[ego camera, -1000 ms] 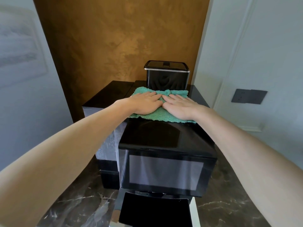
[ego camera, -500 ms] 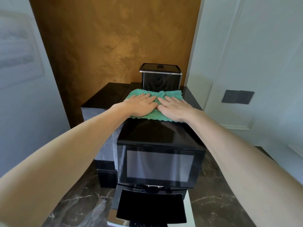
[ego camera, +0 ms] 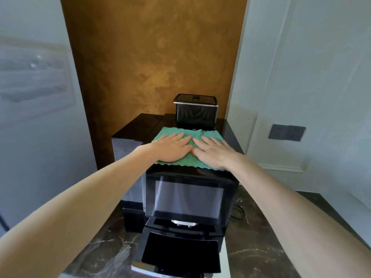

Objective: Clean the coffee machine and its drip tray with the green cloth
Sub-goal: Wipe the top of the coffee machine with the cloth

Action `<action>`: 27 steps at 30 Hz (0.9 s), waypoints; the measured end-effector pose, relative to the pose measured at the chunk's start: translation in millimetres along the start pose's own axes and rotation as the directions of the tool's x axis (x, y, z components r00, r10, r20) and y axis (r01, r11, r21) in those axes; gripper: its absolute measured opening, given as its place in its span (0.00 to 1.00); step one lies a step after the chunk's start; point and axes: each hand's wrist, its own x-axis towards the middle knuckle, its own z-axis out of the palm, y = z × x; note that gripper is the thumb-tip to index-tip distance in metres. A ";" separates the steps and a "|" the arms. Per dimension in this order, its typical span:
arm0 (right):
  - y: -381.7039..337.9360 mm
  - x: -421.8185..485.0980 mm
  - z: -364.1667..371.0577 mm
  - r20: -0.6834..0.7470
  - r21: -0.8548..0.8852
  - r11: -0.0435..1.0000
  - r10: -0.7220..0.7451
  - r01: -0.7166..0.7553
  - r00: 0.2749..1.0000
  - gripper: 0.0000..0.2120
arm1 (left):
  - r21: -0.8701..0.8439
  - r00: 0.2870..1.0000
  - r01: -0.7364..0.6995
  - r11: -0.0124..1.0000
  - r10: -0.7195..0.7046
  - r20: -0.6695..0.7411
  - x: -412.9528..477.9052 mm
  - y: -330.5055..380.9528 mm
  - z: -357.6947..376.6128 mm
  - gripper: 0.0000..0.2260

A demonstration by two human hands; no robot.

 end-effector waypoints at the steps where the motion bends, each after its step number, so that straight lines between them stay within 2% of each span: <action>1: -0.7 -8.2 -0.1 -0.007 0.006 1.000 -0.002 0.002 1.000 0.29 | 0.012 1.000 -0.003 1.000 0.003 -0.006 -5.0 2.6 1.2 0.23; 7: -8.7 -48.6 4.2 -0.020 0.026 0.999 -0.021 0.021 1.000 0.30 | -0.047 1.000 0.018 0.999 -0.018 -0.015 -30.4 14.7 12.7 0.26; 15: -18.8 -96.0 15.1 -0.077 0.014 0.998 -0.061 0.062 0.995 0.28 | 0.061 0.999 0.008 0.998 -0.006 -0.045 -88.4 54.1 7.0 0.24; 20: -26.6 -106.4 20.4 -0.089 -0.041 0.997 -0.070 0.066 0.994 0.28 | -0.036 0.995 0.054 0.998 -0.057 -0.080 -96.0 53.2 14.9 0.25; 27: -44.7 -84.4 13.0 -0.041 -0.023 0.999 -0.042 0.041 0.998 0.28 | 0.029 0.996 0.074 0.997 -0.073 -0.042 -90.4 28.8 11.3 0.24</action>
